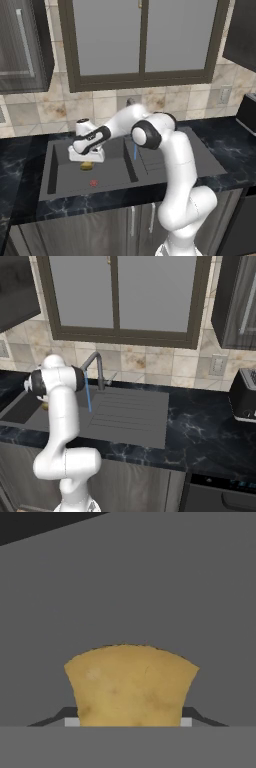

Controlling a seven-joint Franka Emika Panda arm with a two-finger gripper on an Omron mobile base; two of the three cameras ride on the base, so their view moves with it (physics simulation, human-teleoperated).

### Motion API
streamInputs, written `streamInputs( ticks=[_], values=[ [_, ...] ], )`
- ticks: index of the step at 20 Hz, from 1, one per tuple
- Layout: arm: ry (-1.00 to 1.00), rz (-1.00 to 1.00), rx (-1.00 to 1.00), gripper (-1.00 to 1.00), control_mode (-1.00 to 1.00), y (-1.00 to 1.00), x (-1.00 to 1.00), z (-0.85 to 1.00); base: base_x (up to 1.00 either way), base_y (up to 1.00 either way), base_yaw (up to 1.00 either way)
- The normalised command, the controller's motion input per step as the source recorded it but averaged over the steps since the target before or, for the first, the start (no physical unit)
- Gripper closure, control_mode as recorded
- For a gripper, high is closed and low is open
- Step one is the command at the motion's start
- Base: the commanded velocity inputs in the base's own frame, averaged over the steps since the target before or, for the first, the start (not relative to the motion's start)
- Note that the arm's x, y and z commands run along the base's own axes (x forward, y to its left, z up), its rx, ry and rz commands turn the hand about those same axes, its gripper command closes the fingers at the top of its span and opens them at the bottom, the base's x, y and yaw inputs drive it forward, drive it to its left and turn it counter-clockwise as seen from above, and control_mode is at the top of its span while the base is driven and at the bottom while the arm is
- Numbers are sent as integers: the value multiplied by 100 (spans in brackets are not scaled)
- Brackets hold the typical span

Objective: Soak the sponge with water for a few seconds and then drop it inside the sink.

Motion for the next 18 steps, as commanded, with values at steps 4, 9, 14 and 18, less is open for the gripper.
streamInputs(
  ticks=[4, 9, 14, 18],
  values=[
    [0, 0, 0, 100, -100, 0, 24, -46, 0, 0, 0],
    [0, 0, 0, 100, -100, 0, 25, -45, 0, 0, 0],
    [0, 0, 0, 100, -100, 0, 27, -49, 0, 0, 0],
    [0, 0, 0, 100, -100, 0, 20, -37, 0, 0, 0]
  ],
)
